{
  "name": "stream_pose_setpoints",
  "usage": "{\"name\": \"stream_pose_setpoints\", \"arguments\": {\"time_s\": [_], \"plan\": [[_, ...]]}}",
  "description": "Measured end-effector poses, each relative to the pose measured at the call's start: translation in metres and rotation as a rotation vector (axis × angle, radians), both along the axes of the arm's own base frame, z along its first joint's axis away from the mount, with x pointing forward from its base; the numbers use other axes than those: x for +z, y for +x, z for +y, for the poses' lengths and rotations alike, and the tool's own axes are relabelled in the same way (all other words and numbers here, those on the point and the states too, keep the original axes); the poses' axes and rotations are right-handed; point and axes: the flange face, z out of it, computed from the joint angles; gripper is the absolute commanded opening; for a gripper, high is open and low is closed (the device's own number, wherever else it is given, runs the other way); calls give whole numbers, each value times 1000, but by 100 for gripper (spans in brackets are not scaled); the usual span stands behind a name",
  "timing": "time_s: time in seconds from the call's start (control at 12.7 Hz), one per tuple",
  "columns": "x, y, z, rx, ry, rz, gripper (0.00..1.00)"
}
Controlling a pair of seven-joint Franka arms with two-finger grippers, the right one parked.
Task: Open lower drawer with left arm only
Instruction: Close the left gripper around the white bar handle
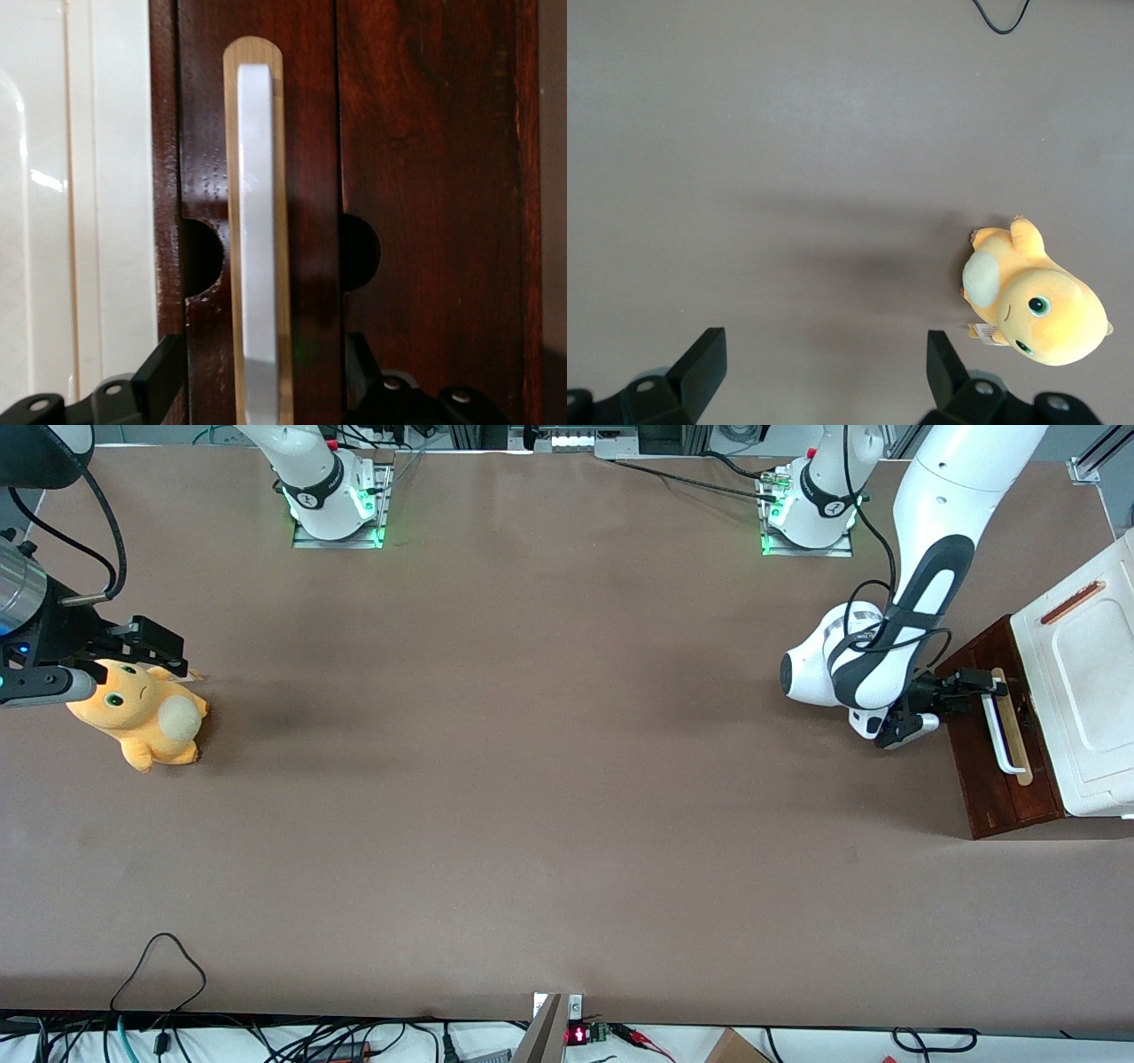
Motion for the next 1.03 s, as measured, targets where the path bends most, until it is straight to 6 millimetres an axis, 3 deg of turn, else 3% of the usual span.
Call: {"name": "stream_pose_setpoints", "arguments": {"time_s": [0.16, 0.32, 0.47, 0.63, 1.03], "plan": [[-3, 1, 4, -15, 9, 2, 64], [-2, 4, 4, -34, 16, -2, 64], [-1, 5, 4, -43, 19, -4, 51], [-1, 6, 4, -51, 22, -5, 45], [-5, 12, 5, -89, 38, -4, 44]]}}
